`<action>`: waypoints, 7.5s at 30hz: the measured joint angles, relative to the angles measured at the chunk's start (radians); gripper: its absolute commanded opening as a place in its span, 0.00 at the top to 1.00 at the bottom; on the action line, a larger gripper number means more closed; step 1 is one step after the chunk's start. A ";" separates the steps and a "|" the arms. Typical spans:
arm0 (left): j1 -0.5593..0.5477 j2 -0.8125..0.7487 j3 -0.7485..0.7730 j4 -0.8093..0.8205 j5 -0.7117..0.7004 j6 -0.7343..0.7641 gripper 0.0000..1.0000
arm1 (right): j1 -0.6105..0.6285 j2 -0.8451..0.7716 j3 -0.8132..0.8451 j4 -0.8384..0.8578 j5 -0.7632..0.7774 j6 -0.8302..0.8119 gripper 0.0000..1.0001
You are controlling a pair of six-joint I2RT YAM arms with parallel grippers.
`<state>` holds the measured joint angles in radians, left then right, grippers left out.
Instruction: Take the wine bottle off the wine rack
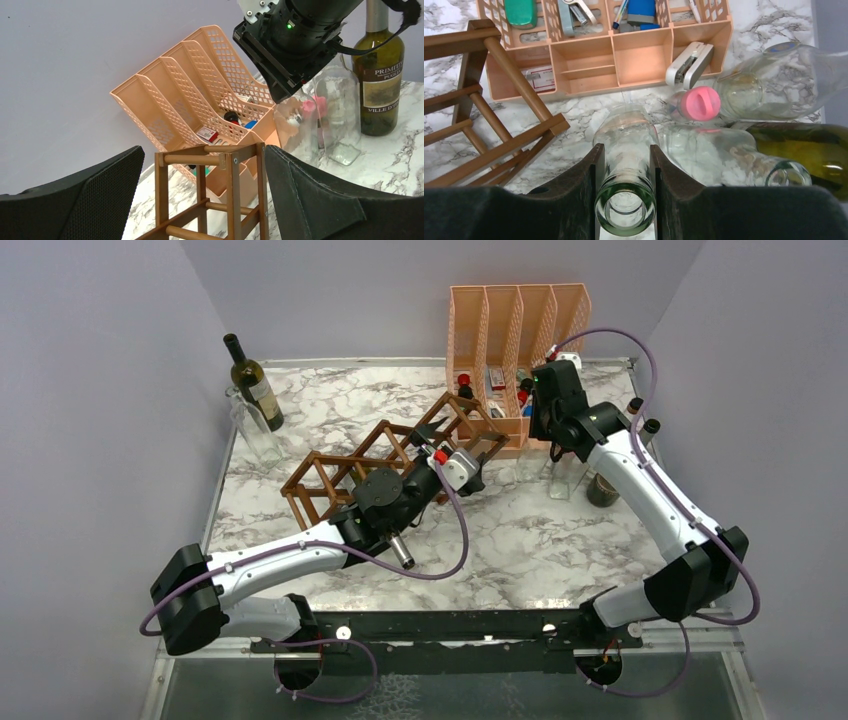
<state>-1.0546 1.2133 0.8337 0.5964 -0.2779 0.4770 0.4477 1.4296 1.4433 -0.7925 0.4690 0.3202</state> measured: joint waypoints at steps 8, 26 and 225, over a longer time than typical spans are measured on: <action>0.008 -0.002 0.000 0.001 0.000 0.000 0.05 | -0.032 0.049 0.009 0.039 -0.044 -0.006 0.96; 0.020 -0.012 0.000 0.002 0.000 -0.001 0.05 | -0.051 0.070 0.011 0.086 -0.095 -0.029 0.43; -0.244 0.174 -0.090 -0.191 0.434 0.454 0.73 | 0.884 -0.507 -0.298 -0.538 -0.247 0.461 0.44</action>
<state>-1.2987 1.3869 0.7437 0.4057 0.1558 0.9314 1.3315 0.9222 1.1458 -1.3304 0.2222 0.7811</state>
